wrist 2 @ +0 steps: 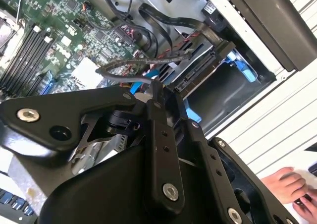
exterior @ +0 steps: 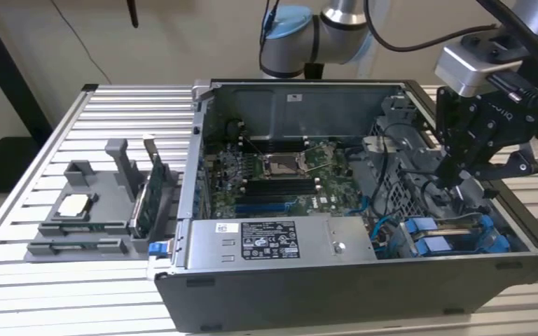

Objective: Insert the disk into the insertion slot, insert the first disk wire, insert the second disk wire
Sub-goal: 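Insert the first disk wire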

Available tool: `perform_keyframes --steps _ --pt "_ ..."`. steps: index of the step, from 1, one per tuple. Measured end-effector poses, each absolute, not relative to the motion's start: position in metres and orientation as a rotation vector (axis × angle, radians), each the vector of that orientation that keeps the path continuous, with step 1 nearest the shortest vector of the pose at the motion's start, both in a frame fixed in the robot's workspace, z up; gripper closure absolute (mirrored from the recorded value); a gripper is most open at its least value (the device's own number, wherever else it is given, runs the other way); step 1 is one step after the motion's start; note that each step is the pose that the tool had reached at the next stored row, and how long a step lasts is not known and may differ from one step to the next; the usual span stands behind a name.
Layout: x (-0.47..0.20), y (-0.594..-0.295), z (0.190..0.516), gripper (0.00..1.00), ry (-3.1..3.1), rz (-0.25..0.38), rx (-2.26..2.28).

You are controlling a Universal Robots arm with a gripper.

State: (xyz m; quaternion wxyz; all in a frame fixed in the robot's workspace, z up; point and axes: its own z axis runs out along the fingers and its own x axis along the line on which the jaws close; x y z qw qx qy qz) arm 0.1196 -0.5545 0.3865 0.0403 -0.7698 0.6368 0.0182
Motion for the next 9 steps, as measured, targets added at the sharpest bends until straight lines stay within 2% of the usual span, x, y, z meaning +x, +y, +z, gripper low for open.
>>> perform_keyframes --steps 9 --pt "0.1172 -0.5545 0.3864 0.77 1.948 0.050 -2.355"
